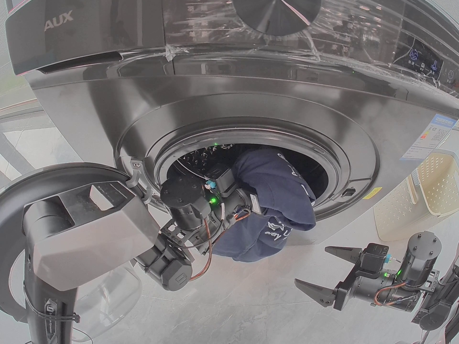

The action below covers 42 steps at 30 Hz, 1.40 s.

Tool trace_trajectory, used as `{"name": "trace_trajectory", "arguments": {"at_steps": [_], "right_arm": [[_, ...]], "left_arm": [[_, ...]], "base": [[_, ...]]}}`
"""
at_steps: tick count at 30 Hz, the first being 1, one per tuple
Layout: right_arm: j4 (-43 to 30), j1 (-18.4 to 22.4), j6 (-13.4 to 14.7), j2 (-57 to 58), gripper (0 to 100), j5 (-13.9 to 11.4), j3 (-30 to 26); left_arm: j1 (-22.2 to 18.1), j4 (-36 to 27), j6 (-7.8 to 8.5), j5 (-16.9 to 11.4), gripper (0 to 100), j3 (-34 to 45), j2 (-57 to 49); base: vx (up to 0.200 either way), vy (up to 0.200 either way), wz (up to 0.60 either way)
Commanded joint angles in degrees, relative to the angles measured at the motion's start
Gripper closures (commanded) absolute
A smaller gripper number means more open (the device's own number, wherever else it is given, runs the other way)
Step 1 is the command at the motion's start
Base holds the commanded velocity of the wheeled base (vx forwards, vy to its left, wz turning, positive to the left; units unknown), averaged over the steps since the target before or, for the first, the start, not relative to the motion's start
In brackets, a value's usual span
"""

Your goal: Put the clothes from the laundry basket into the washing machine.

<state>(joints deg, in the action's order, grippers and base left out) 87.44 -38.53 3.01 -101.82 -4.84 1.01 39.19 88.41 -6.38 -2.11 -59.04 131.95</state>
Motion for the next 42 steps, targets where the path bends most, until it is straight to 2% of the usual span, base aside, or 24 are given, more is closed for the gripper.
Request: {"name": "trace_trajectory", "arguments": {"at_steps": [1,3,13,15,19,20,21,35,36,42], "right_arm": [[0.0,-0.6,0.2,-0.1,0,0.2,-0.9],[0.0,-0.6,0.2,-0.2,0,0.2,-0.9],[0.0,-0.7,0.2,-0.3,0,0.2,-0.9],[0.0,-0.7,0.2,-0.3,0,0.2,-0.9],[0.0,-0.7,0.2,-0.4,0,0.2,-0.9],[0.0,-0.7,0.2,-0.4,0,0.2,-0.9],[0.0,-0.7,0.2,-0.4,0,0.2,-0.9],[0.0,-0.7,0.2,-0.8,0,0.3,-0.9],[0.0,-0.7,0.2,-0.8,0,0.2,-0.9],[0.0,-0.7,0.2,-0.8,0,0.2,-0.9]], "left_arm": [[-0.2,-2.5,-0.92,0.4,100,-6.9,4.5],[-0.2,-3.9,-0.92,0.6,100,-8.3,4.6],[-1.2,-15.5,-0.83,6.7,100,-22.4,6.7],[-1.3,-16.2,-0.83,7.0,100,-23.8,7.3],[-4.0,-20.5,-0.48,11.0,100,-33.0,10.6],[-4.0,-20.5,-0.48,11.0,100,-33.0,10.6],[-4.7,-21.4,-0.39,12.8,100,-35.9,11.4],[-4.9,-23.0,-0.57,13.5,100,-38.2,11.4],[-4.8,-23.0,-0.57,13.5,0,-37.8,11.3],[-3.4,-25.4,-1.1,13.6,0,-32.6,9.4]], "base": [[0.0,0.0,0.0],[0.0,0.0,0.0],[0.0,0.0,0.0],[0.0,0.0,0.0],[0.0,0.0,0.0],[0.0,0.0,0.0],[0.0,0.0,0.0],[0.0,0.0,0.0],[0.0,0.0,0.0],[0.0,0.0,0.0]]}}
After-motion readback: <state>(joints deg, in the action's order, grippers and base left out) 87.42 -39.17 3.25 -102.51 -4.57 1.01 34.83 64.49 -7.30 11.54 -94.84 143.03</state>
